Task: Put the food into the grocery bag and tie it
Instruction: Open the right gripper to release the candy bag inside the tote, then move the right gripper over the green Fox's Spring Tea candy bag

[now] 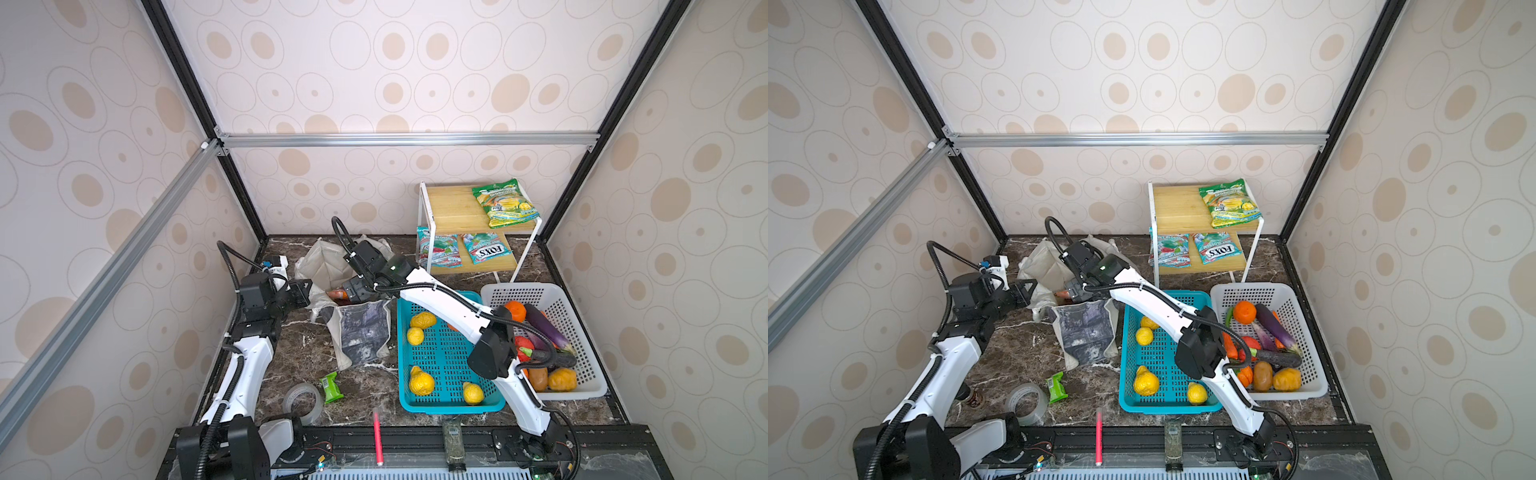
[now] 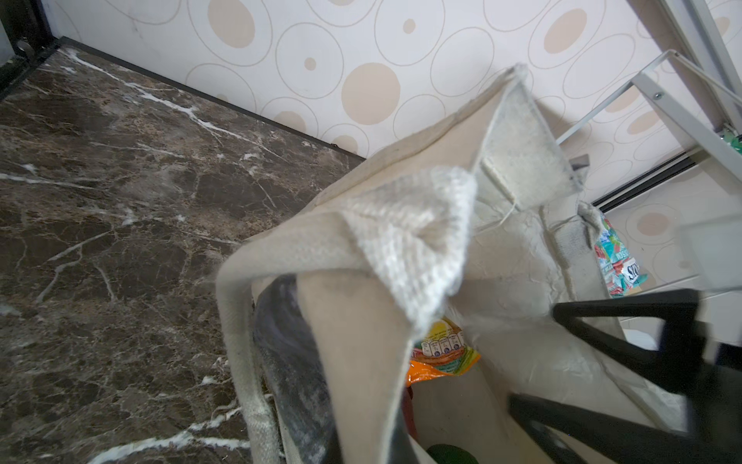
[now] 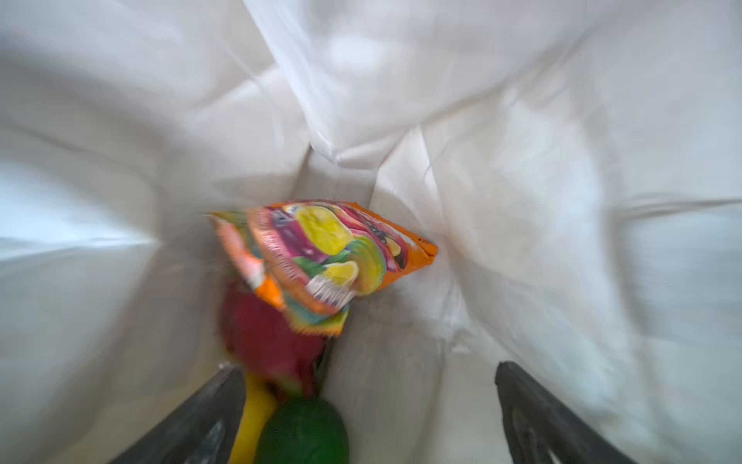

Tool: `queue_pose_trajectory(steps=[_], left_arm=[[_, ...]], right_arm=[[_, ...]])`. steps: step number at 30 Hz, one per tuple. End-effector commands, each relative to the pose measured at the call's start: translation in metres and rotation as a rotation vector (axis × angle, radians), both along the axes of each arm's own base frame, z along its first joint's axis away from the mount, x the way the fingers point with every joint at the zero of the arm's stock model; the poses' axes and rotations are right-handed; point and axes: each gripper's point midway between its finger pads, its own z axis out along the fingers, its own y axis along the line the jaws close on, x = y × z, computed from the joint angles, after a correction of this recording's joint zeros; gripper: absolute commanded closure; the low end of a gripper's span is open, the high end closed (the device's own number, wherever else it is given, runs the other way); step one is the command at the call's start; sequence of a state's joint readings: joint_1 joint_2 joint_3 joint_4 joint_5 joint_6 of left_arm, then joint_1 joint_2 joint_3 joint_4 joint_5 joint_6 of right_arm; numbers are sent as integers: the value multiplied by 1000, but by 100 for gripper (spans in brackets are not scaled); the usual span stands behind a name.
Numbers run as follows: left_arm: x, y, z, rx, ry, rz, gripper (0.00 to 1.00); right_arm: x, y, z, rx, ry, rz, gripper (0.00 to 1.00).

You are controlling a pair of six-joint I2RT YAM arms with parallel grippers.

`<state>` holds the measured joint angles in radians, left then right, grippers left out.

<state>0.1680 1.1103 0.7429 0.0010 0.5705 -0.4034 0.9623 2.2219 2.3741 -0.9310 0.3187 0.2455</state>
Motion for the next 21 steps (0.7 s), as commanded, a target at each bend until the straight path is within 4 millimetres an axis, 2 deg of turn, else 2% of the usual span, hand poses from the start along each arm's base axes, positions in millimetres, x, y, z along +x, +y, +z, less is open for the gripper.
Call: queue_pose_trajectory(steps=[1, 2, 3, 5, 9, 12, 16, 21], left_arm=[[-1, 1, 19, 27, -53, 2, 100], [-1, 1, 20, 29, -56, 3, 100], [-1, 1, 20, 31, -57, 2, 100], [-1, 2, 21, 33, -60, 4, 100], [0, 1, 18, 30, -53, 1, 100], [0, 0, 17, 26, -52, -3, 100], [0, 0, 17, 24, -53, -7, 100], [0, -1, 17, 24, -50, -10, 100]], right_arm=[[-20, -34, 82, 73, -102, -28, 0], [-25, -40, 97, 99, -128, -14, 0], [-29, -45, 101, 96, -138, 2, 0], [-38, -61, 127, 117, -195, 17, 0], [-41, -112, 175, 142, -273, -48, 0], [-35, -151, 201, 168, -310, -94, 0], [-19, -191, 220, 164, -373, -151, 0], [29, -264, 220, 152, -361, -337, 0]])
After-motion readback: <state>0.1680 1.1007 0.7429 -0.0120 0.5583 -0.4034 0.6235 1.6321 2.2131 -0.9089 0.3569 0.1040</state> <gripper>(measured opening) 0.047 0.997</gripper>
